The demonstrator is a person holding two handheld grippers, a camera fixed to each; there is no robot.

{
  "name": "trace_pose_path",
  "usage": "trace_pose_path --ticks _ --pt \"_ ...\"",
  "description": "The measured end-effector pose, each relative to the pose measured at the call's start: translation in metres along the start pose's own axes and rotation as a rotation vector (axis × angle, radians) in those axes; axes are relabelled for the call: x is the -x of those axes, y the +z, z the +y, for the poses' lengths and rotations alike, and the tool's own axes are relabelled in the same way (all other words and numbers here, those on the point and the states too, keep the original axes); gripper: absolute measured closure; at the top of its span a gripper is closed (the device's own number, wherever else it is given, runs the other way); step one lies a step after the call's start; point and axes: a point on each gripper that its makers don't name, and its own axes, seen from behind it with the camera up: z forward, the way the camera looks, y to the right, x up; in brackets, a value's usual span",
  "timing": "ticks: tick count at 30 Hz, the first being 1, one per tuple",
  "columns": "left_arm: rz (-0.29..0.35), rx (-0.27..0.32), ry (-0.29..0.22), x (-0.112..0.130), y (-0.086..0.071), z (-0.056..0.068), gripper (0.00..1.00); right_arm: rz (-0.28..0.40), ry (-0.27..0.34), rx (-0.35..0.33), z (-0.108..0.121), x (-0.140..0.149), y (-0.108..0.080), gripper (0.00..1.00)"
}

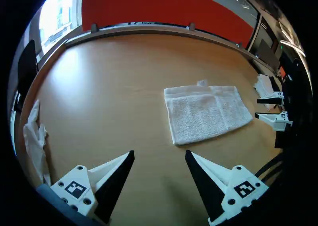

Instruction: Fold towel

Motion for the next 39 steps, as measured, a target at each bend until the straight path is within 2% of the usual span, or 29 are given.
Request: trace_pose_path --ticks 14,22,32,34,36,39 --pt "0.004 -0.039 -0.038 0.008 -0.012 -0.019 0.05 -0.026 -0.053 -0.046 -0.004 0.003 0.006 0.0" --pt "0.0 -0.051 -0.051 0.013 -0.015 -0.025 0.05 -0.075 -0.077 -0.074 -0.005 0.022 0.008 0.04" --pt "-0.002 -0.049 -0.062 0.014 -0.015 -0.027 0.05 -0.126 -0.097 -0.11 -0.006 0.038 0.008 0.28" --pt "-0.003 -0.048 -0.059 0.014 -0.014 -0.027 0.05 -0.139 -0.098 -0.119 -0.006 0.041 0.008 0.35" --pt "-0.004 -0.047 -0.058 0.014 -0.014 -0.026 0.05 -0.154 -0.098 -0.129 -0.007 0.044 0.008 0.49" --pt "-0.004 -0.045 -0.056 0.013 -0.014 -0.026 0.05 -0.171 -0.093 -0.139 -0.006 0.047 0.009 0.57"
